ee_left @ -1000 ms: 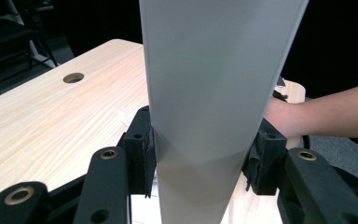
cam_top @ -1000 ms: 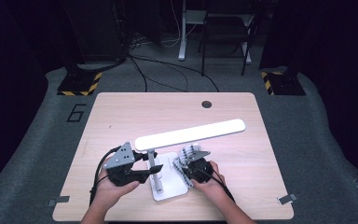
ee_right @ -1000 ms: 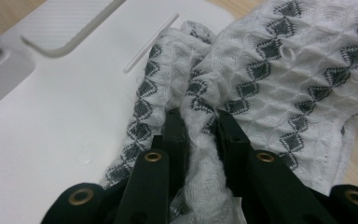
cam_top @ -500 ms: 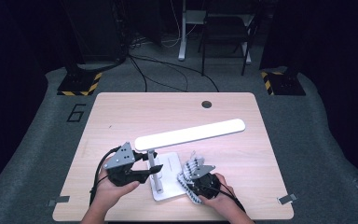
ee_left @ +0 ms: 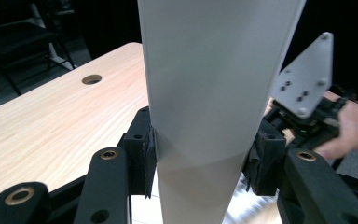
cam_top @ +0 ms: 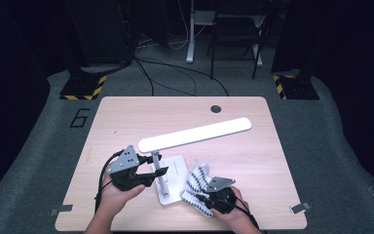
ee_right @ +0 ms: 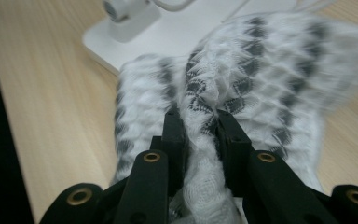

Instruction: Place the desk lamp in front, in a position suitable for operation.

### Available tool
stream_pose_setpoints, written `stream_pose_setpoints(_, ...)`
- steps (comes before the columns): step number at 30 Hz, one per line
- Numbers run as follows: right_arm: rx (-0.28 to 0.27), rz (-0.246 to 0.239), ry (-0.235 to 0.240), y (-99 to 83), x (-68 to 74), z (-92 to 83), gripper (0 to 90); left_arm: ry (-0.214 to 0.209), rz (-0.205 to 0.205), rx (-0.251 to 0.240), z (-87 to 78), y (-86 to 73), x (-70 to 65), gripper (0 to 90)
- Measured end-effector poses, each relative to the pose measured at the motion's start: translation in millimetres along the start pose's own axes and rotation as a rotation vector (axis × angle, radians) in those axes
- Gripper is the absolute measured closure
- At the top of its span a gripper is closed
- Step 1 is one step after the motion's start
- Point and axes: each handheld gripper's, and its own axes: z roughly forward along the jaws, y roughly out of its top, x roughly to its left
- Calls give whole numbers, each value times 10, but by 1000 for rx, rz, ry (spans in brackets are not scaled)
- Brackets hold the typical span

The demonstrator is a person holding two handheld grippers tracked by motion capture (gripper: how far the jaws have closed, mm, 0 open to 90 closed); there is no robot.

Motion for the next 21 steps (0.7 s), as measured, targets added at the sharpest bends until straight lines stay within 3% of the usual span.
stream_pose_setpoints(1,-18,12,17,10,29,4,758,7,1,-1,3,-1,8,529)
stream_pose_setpoints(6,5,-52,6,56,103,105,757,4,-4,7,6,7,25,529)
stream_pose_setpoints(18,-2,-26,24,76,130,193,755,-2,-6,1,2,-7,28,529)
stream_pose_setpoints(21,-9,-45,19,80,134,206,756,-2,-7,0,8,-5,27,529)
